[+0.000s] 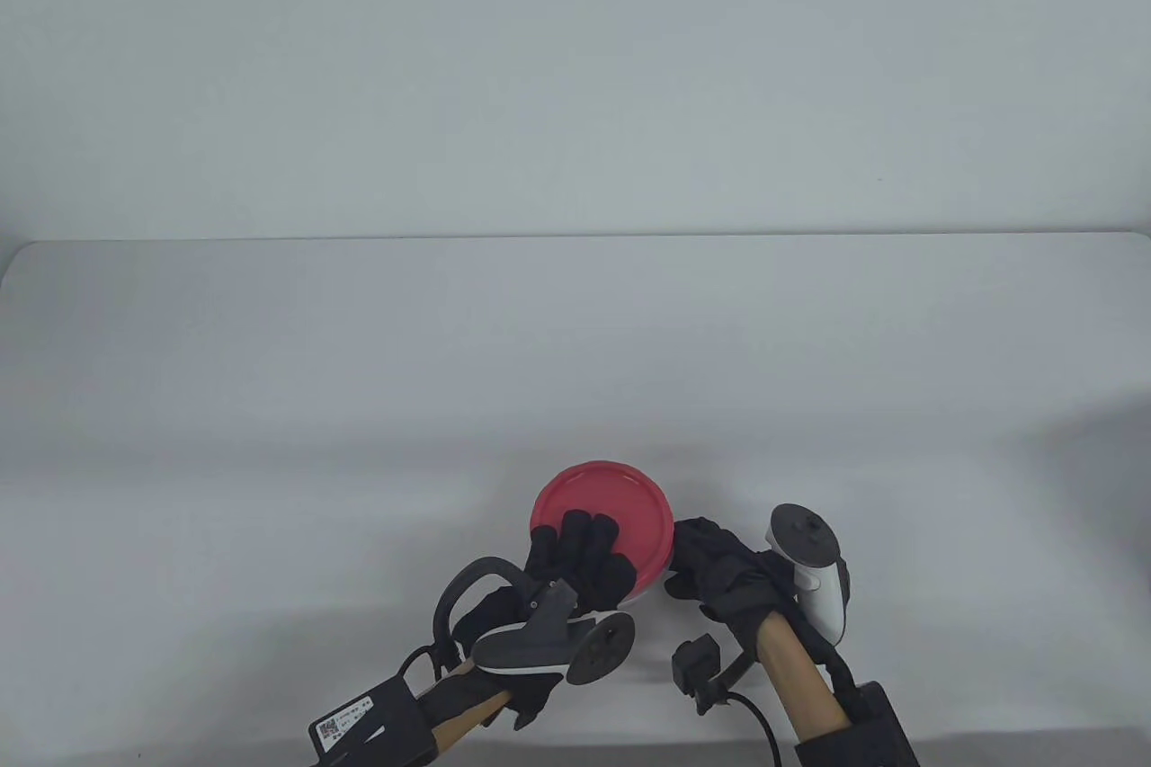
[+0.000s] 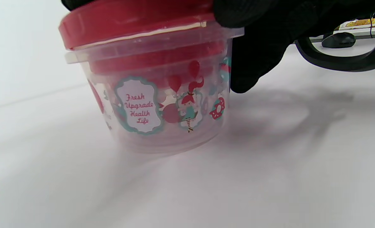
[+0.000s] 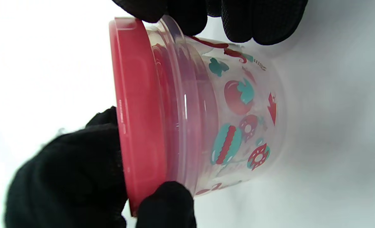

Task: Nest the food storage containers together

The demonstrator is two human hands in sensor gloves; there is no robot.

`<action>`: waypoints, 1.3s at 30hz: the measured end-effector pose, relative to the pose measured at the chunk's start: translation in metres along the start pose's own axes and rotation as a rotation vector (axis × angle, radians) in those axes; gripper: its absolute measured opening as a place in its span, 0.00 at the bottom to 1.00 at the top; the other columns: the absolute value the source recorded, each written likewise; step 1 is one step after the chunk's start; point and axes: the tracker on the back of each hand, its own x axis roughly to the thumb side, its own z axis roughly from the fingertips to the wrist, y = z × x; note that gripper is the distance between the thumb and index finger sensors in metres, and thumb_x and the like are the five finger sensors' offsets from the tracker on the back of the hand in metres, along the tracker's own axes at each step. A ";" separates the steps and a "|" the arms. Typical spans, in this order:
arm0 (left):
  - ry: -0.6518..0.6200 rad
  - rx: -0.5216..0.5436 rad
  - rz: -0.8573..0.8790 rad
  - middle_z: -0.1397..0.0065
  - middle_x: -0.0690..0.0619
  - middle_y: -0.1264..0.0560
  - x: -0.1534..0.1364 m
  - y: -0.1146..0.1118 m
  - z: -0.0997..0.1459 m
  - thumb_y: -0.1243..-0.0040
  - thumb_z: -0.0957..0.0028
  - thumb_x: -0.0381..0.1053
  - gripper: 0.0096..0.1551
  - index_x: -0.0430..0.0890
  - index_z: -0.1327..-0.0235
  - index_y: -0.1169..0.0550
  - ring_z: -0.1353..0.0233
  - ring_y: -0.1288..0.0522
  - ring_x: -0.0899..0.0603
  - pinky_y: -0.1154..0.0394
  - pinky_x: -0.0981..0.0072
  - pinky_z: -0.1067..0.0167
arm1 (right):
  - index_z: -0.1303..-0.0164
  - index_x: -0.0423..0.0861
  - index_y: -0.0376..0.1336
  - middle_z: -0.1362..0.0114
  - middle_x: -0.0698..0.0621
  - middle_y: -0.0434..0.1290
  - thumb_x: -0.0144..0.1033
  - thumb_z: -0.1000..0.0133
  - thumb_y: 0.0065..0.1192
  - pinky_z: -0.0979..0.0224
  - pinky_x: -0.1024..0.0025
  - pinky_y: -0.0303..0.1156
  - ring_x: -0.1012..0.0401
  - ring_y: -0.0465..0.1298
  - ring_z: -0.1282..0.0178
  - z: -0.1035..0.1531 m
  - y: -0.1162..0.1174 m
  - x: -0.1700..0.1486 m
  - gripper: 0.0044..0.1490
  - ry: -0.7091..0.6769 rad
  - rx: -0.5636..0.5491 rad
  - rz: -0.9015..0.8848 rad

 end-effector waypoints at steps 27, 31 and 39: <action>0.161 -0.104 0.296 0.10 0.39 0.63 0.007 0.007 -0.030 0.69 0.30 0.65 0.45 0.45 0.13 0.64 0.13 0.62 0.29 0.59 0.38 0.19 | 0.32 0.28 0.52 0.20 0.29 0.38 0.29 0.32 0.41 0.29 0.42 0.58 0.35 0.52 0.24 -0.001 -0.001 -0.002 0.25 0.004 0.075 -0.060; 0.162 -0.058 0.241 0.10 0.42 0.65 0.010 -0.004 -0.034 0.71 0.29 0.62 0.39 0.53 0.10 0.63 0.13 0.65 0.31 0.63 0.41 0.19 | 0.33 0.27 0.53 0.20 0.29 0.39 0.28 0.33 0.41 0.30 0.42 0.59 0.35 0.52 0.24 -0.002 -0.003 -0.001 0.25 -0.005 0.049 -0.052; -0.003 -0.121 0.309 0.07 0.54 0.61 -0.013 0.002 -0.012 0.60 0.29 0.53 0.36 0.63 0.12 0.56 0.10 0.62 0.41 0.61 0.49 0.16 | 0.35 0.26 0.55 0.20 0.30 0.40 0.27 0.34 0.43 0.30 0.43 0.60 0.36 0.53 0.24 -0.003 -0.005 -0.001 0.24 -0.009 0.026 -0.070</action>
